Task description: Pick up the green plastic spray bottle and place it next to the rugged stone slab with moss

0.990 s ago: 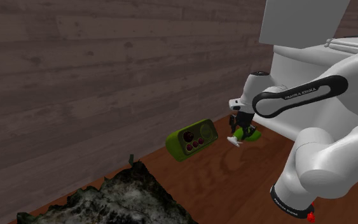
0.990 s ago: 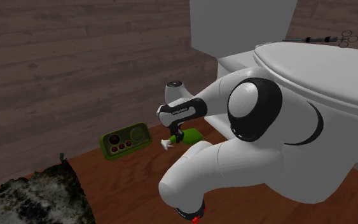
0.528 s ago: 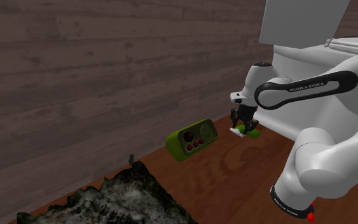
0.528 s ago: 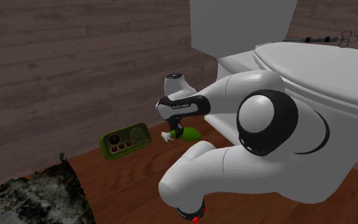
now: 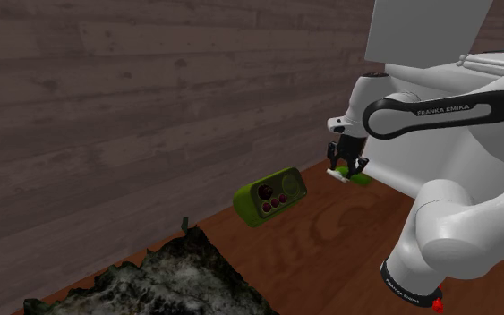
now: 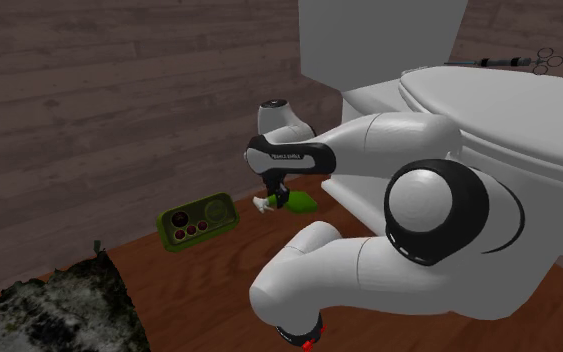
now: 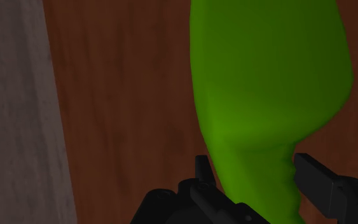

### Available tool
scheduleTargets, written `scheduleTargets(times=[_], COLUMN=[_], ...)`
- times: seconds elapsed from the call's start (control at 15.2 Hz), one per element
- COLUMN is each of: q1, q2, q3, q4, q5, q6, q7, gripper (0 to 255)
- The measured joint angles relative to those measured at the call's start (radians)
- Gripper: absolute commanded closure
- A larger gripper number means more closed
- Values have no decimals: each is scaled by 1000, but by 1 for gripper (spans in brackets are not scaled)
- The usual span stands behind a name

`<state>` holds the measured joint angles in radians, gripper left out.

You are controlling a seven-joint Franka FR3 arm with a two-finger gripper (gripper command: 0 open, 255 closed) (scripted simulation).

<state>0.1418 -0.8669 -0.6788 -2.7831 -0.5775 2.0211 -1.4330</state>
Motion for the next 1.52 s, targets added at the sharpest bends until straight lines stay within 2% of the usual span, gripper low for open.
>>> scheduleTargets(times=[1.06, 1.19, 1.52], q1=[25, 26, 64], q2=[-56, -80, -135], q3=[107, 139, 268], q4=[167, 147, 78], q5=[97, 114, 197], q6=[-222, -235, -251], q7=[-19, 6, 126], gripper=[255, 255, 255])
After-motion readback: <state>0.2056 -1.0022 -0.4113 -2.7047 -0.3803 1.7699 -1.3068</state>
